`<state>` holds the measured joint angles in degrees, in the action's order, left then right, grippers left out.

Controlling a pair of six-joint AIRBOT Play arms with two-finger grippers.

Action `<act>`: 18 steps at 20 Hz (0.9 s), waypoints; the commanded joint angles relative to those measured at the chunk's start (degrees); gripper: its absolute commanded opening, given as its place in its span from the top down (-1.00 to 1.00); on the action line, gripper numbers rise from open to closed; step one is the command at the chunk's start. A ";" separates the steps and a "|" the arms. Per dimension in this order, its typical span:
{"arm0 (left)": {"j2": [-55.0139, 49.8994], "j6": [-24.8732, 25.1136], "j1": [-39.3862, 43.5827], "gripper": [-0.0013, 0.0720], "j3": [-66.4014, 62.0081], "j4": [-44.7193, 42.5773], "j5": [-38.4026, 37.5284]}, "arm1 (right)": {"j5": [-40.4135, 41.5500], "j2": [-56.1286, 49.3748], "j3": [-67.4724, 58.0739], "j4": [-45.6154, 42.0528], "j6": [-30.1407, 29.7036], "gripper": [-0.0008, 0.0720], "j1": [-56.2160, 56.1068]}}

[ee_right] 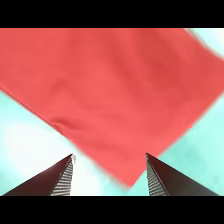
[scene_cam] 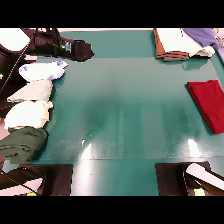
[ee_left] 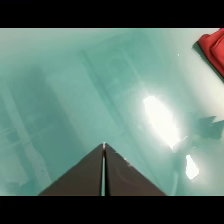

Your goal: Fold the shirts.

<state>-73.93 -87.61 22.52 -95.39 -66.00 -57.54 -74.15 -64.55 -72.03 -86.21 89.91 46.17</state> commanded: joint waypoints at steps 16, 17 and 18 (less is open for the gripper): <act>0.00 0.63 0.04 0.90 -0.02 0.46 5.11 | 5.86 12.83 -3.65 9.55 1.05 0.93 -48.15; 0.02 0.63 0.04 0.90 -0.02 0.44 5.49 | 5.81 12.83 -3.65 9.55 1.07 0.93 -48.35; 0.00 0.63 0.04 0.90 -0.02 0.44 5.70 | 5.64 12.83 -3.65 9.57 1.07 0.93 -48.35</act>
<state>-73.93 -86.98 22.57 -95.39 -65.56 -53.41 -68.93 -51.86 -75.66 -76.71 91.00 0.27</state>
